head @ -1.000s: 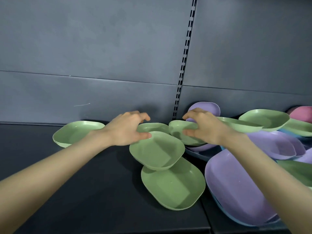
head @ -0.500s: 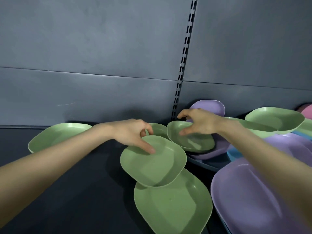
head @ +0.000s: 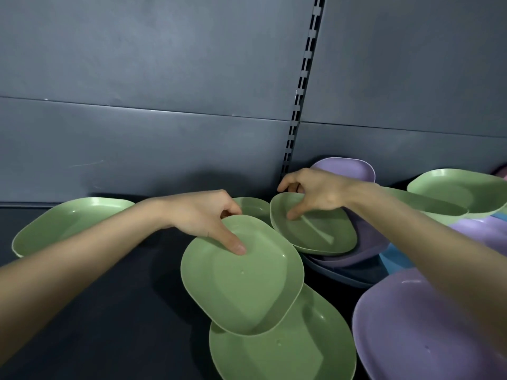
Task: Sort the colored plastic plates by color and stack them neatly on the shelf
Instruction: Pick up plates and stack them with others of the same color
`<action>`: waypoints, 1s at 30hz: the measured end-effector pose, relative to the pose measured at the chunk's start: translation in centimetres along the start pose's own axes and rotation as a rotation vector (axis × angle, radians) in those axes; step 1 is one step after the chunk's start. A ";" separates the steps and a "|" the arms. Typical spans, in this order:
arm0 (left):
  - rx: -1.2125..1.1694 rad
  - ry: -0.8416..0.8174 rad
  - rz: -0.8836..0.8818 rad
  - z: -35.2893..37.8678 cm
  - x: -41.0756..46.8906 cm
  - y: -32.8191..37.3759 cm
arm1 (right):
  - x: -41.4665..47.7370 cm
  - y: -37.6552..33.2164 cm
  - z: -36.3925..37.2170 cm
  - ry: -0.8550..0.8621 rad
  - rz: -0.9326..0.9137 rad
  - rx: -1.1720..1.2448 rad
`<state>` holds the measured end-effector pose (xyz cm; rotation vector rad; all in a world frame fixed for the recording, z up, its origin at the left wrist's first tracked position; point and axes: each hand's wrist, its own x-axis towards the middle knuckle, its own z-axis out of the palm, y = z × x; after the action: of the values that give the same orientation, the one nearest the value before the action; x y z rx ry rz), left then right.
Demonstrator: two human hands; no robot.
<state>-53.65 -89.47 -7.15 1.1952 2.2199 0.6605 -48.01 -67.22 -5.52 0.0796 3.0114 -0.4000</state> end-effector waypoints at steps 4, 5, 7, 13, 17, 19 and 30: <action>-0.068 -0.013 -0.015 0.0 -0.3 -0.2 | -0.2 0.1 0.1 0.062 -0.028 0.038; -0.080 -0.014 -0.017 0.0 -0.4 -0.2 | -0.3 0.1 0.0 0.075 -0.032 0.047; -0.106 -0.011 -0.020 0.0 -0.5 -0.3 | -0.7 0.0 -0.4 0.099 -0.032 0.063; -0.184 0.022 -0.016 -0.1 -1.1 -0.2 | -1.4 0.0 -1.4 0.141 -0.024 0.135; -0.173 0.045 -0.009 -0.1 -1.8 0.0 | -2.1 0.0 -2.5 0.146 -0.028 0.175; -0.175 0.069 -0.007 -0.2 -2.3 0.1 | -2.6 -0.3 -3.1 0.153 -0.042 0.194; -0.292 0.285 0.059 -0.1 -7.6 1.7 | -5.5 -2.0 -5.1 0.349 -0.134 0.362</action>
<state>-49.16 -95.19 -4.31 1.0731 2.2177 1.1985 -43.12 -68.02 0.46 -0.0284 3.2476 -1.0435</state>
